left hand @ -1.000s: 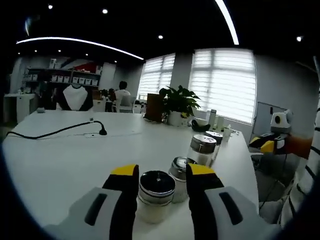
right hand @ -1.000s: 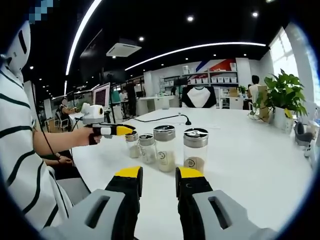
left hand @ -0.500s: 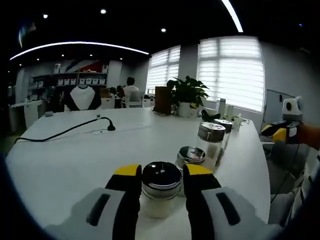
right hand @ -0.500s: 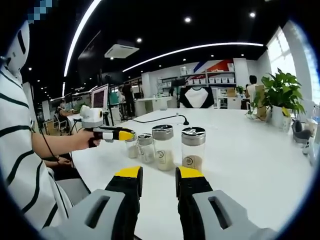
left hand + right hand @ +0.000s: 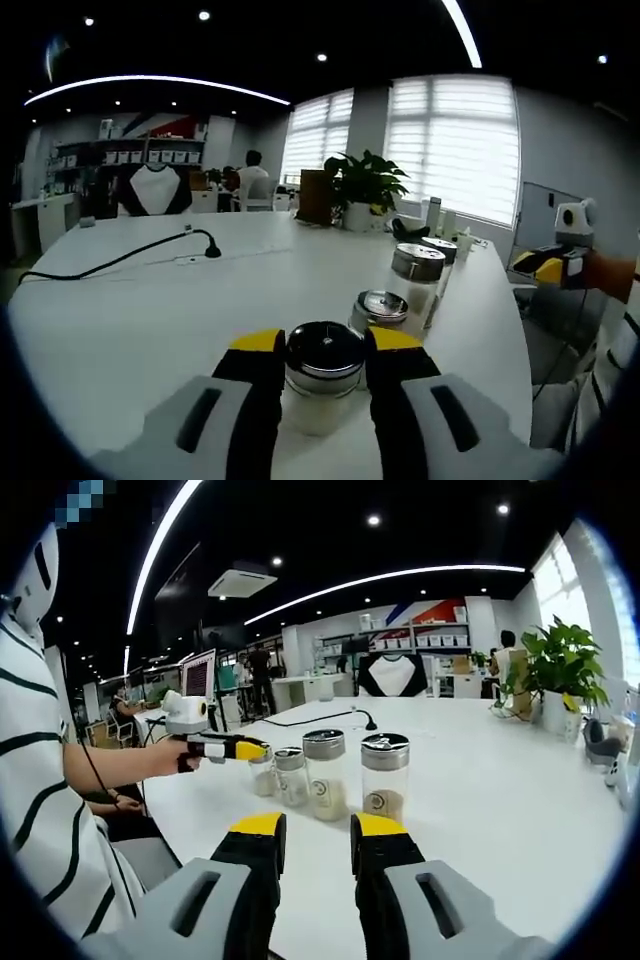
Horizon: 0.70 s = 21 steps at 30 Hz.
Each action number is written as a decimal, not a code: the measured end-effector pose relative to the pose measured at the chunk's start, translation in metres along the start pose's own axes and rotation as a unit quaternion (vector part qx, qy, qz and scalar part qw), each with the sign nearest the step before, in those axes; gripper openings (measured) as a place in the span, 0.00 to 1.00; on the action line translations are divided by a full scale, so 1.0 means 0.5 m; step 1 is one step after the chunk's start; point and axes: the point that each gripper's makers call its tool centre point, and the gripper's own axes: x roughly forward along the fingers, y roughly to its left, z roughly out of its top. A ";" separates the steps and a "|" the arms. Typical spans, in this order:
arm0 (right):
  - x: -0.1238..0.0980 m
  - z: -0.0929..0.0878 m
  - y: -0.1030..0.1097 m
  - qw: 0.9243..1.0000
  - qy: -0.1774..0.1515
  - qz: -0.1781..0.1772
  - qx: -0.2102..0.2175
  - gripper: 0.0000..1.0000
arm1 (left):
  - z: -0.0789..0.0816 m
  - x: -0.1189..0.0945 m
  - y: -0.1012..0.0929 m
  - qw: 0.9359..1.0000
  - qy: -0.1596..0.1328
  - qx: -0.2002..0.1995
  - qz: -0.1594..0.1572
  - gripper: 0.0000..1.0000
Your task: Rotate the seasoning bottle until the label or dispensing opening points toward the visible target arrow and the bottle remains upright within the marked orientation range
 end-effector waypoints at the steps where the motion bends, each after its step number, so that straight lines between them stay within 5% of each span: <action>1: 0.000 0.000 0.000 1.000 0.000 0.000 0.000 0.24 | 0.000 0.000 -0.001 1.000 0.001 0.001 -0.004 0.33; 21: 0.000 -0.001 0.002 1.000 0.005 0.005 -0.005 0.24 | -0.002 0.000 -0.019 0.991 0.036 0.053 -0.117 0.33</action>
